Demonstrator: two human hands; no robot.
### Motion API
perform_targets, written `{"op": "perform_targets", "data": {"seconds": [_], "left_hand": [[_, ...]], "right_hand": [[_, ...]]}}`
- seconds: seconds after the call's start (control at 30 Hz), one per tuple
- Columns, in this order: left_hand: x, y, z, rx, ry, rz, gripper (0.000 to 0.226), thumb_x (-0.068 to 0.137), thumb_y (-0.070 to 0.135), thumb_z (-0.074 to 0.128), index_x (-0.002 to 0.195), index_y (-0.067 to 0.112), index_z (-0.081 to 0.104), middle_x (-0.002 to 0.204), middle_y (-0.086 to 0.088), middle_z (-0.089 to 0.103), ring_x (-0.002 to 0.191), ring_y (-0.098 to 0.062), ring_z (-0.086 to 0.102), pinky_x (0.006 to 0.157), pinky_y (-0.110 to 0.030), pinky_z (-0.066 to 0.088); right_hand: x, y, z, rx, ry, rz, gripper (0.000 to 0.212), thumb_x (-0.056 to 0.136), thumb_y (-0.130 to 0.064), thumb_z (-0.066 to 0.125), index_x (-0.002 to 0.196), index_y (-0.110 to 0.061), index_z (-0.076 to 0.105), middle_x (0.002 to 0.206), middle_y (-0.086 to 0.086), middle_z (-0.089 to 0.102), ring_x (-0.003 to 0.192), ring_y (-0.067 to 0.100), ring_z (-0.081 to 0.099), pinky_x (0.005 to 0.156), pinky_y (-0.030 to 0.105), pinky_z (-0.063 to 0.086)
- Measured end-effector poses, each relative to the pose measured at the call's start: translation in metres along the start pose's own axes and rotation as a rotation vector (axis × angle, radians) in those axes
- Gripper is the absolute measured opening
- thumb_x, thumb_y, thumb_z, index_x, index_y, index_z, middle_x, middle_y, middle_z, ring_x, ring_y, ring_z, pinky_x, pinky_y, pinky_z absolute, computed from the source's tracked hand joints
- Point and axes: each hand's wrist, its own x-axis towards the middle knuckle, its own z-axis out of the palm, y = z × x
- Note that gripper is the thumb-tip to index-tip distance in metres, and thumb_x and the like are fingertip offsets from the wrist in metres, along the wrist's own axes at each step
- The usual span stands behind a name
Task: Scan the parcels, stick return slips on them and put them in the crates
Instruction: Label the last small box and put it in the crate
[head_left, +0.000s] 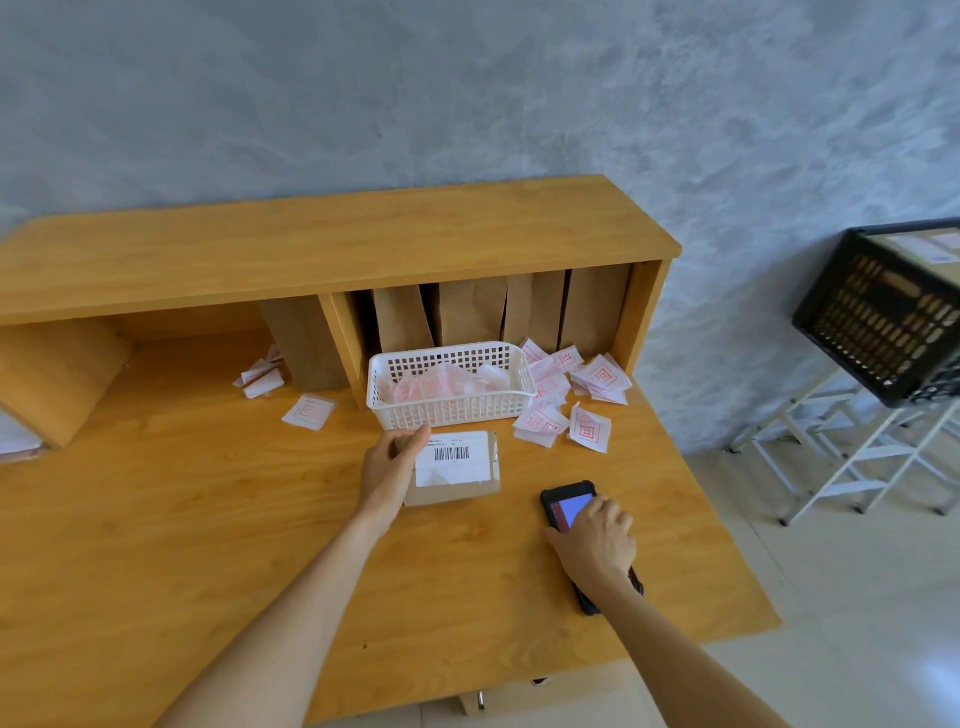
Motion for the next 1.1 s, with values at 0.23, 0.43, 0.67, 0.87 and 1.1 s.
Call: {"op": "perform_targets", "data": {"seconds": [0.23,0.43,0.67,0.87,1.1], "left_hand": [[0.007,0.004,-0.004,0.002,0.026,0.007,0.041,0.091,0.037,0.064,0.097,-0.003,0.057,0.083,-0.002,0.057,0.074,-0.009,0.054,0.062,-0.02,0.039],[0.008,0.005,-0.005,-0.006,0.031,0.032,0.044,0.091,0.036,0.064,0.092,-0.007,0.055,0.08,-0.007,0.051,0.075,-0.014,0.049,0.065,-0.025,0.037],[0.007,0.001,-0.004,-0.009,0.017,0.045,0.042,0.091,0.035,0.065,0.087,-0.006,0.054,0.085,-0.01,0.059,0.077,-0.014,0.054,0.067,-0.026,0.041],[0.009,-0.002,-0.005,0.003,0.008,0.046,0.04,0.09,0.037,0.065,0.082,0.0,0.053,0.082,-0.007,0.056,0.077,-0.014,0.053,0.067,-0.027,0.04],[0.004,0.002,-0.003,0.002,0.016,0.043,0.039,0.091,0.036,0.064,0.084,-0.001,0.053,0.08,-0.004,0.055,0.074,-0.011,0.051,0.064,-0.024,0.039]], "right_hand": [[0.004,-0.01,-0.024,0.082,-0.139,-0.262,0.072,0.078,-0.062,0.064,0.124,-0.009,0.047,0.115,0.003,0.052,0.106,0.021,0.052,0.078,0.028,0.046],[-0.003,-0.029,-0.061,0.061,-0.118,-0.5,0.058,0.072,-0.064,0.065,0.097,-0.013,0.055,0.091,-0.002,0.056,0.073,0.014,0.048,0.059,0.025,0.039],[-0.01,-0.036,-0.078,0.013,-0.117,-0.595,0.056,0.07,-0.063,0.067,0.083,-0.011,0.052,0.076,-0.001,0.051,0.063,0.015,0.042,0.055,0.027,0.034],[-0.015,-0.035,-0.081,-0.042,-0.12,-0.615,0.06,0.071,-0.066,0.066,0.093,-0.011,0.055,0.085,0.0,0.056,0.068,0.015,0.046,0.056,0.025,0.037],[-0.017,-0.032,-0.083,-0.059,-0.095,-0.633,0.059,0.072,-0.068,0.065,0.091,-0.013,0.052,0.086,-0.002,0.054,0.07,0.015,0.047,0.056,0.024,0.036]]}}
